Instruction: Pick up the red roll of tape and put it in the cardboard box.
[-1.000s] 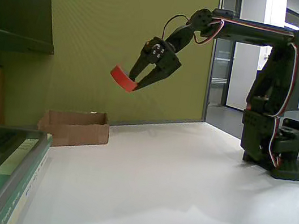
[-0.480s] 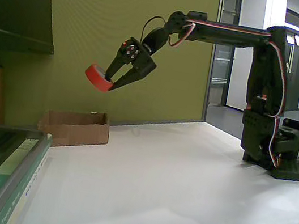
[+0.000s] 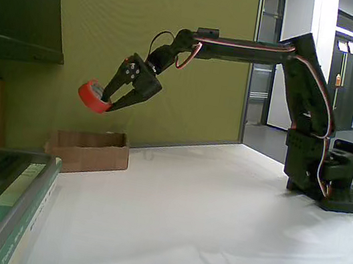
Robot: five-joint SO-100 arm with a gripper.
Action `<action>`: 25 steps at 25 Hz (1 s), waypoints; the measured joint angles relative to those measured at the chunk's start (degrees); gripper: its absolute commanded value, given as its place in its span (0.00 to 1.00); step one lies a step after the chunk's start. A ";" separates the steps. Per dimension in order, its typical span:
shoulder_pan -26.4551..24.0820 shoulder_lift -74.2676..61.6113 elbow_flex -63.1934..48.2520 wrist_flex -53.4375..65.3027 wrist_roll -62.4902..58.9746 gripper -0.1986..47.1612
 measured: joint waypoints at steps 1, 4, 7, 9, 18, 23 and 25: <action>0.70 -0.35 -0.09 -0.62 0.00 0.01; 1.05 -2.20 -0.18 -1.93 -0.35 0.01; 0.97 -3.52 -0.88 -2.11 -1.05 0.01; 1.41 -4.57 -1.14 -2.20 -1.05 0.01; 1.32 -9.05 -3.78 -2.02 -1.93 0.01; 1.32 -11.51 -7.21 -1.93 -2.11 0.01; 1.32 -12.92 -8.53 -1.93 -2.11 0.01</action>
